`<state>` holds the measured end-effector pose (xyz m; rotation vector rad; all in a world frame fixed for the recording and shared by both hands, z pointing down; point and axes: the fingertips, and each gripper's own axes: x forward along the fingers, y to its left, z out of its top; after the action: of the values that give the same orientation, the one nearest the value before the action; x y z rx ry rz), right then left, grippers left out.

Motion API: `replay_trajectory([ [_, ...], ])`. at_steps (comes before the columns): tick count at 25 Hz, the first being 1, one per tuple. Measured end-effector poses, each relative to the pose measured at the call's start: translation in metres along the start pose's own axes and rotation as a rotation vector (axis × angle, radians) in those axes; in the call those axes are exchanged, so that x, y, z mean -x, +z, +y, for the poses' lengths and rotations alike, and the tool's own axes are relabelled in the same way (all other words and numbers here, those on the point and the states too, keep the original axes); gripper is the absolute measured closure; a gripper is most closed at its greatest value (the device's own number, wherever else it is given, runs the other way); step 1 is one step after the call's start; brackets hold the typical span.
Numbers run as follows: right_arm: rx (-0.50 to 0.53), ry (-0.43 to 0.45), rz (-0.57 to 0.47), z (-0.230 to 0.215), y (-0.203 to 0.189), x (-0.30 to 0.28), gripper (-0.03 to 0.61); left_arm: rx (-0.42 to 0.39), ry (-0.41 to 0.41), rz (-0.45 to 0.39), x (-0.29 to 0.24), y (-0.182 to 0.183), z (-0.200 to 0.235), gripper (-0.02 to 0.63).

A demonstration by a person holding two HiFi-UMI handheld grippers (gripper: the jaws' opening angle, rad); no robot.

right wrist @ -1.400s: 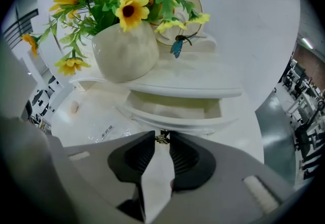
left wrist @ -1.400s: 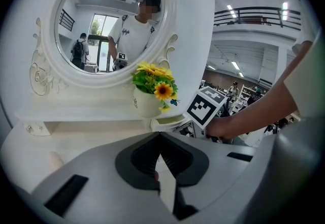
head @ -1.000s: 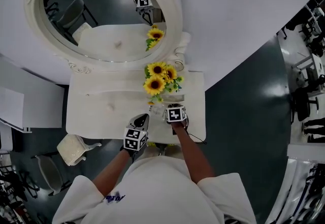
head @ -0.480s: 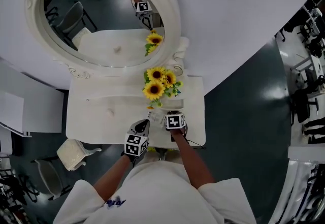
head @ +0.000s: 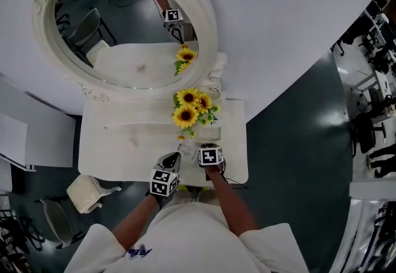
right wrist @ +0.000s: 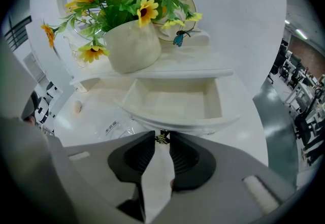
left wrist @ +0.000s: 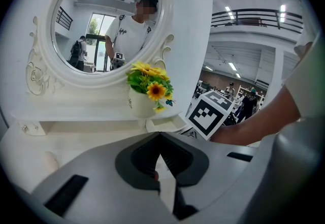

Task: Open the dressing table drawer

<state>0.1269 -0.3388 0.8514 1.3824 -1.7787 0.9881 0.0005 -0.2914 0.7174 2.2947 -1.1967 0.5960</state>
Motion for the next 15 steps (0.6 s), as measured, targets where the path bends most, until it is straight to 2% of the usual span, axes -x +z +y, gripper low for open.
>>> replay_trajectory([
  [5,-0.029,0.017,0.005,0.009,0.002,0.012,0.478,0.001,-0.003,0.004,0.001,-0.004,-0.001,0.604],
  [15,-0.006,0.001,0.002,0.0,-0.003,0.001,0.477,0.006,-0.004,0.005,0.002,-0.006,-0.001,0.604],
])
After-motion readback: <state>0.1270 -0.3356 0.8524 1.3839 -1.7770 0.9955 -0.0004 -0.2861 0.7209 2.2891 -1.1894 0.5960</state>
